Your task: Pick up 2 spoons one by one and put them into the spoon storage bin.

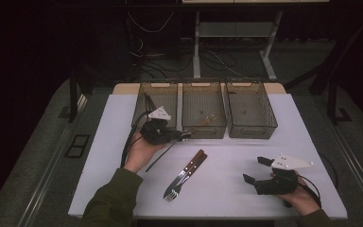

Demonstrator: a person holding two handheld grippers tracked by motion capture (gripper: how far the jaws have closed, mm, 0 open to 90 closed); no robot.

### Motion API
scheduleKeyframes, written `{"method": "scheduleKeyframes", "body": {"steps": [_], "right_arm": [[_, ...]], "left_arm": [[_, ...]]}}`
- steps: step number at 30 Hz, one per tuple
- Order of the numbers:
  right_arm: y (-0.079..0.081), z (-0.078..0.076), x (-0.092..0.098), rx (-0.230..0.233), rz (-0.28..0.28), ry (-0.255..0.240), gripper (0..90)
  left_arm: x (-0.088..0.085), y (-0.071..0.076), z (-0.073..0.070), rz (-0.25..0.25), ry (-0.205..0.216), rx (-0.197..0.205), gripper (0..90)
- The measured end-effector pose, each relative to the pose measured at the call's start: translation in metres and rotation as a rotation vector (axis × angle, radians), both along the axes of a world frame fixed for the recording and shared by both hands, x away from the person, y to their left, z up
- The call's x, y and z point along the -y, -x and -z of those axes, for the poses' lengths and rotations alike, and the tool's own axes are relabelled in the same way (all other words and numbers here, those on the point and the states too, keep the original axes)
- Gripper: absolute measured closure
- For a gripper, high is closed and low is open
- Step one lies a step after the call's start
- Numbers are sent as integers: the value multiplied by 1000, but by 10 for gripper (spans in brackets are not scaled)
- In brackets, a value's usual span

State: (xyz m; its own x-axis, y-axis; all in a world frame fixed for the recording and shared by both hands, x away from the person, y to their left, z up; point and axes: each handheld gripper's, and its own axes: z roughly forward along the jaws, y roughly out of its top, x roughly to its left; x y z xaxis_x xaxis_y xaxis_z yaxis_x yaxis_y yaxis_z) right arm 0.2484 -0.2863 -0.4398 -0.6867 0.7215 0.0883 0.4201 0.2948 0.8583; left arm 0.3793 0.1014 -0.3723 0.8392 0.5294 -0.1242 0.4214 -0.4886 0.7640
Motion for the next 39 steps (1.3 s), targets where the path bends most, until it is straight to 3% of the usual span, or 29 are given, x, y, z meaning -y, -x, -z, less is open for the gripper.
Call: {"method": "scheduleKeyframes", "body": {"steps": [12,13,21,24,33,39], "right_arm": [[0,-1,0,3,-8,-10,127],[0,-1,1,4,-10,-10,127],[-1,-1,3,2,-1,-15,127],[-1,-2,5,4,0,-15,127],[0,-3,4,16,-17,-22,127],[0,-4,4,17,-23,-27,127]], "left_arm": [[35,-39,-33,-24,9,42,890],[37,-44,-36,-17,-7,49,890],[62,-80,-49,-46,-9,59,890],[74,-94,-50,-48,-30,73,890],[105,-130,-49,-78,-42,93,890],[119,-141,-35,-91,-66,89,889]]}}
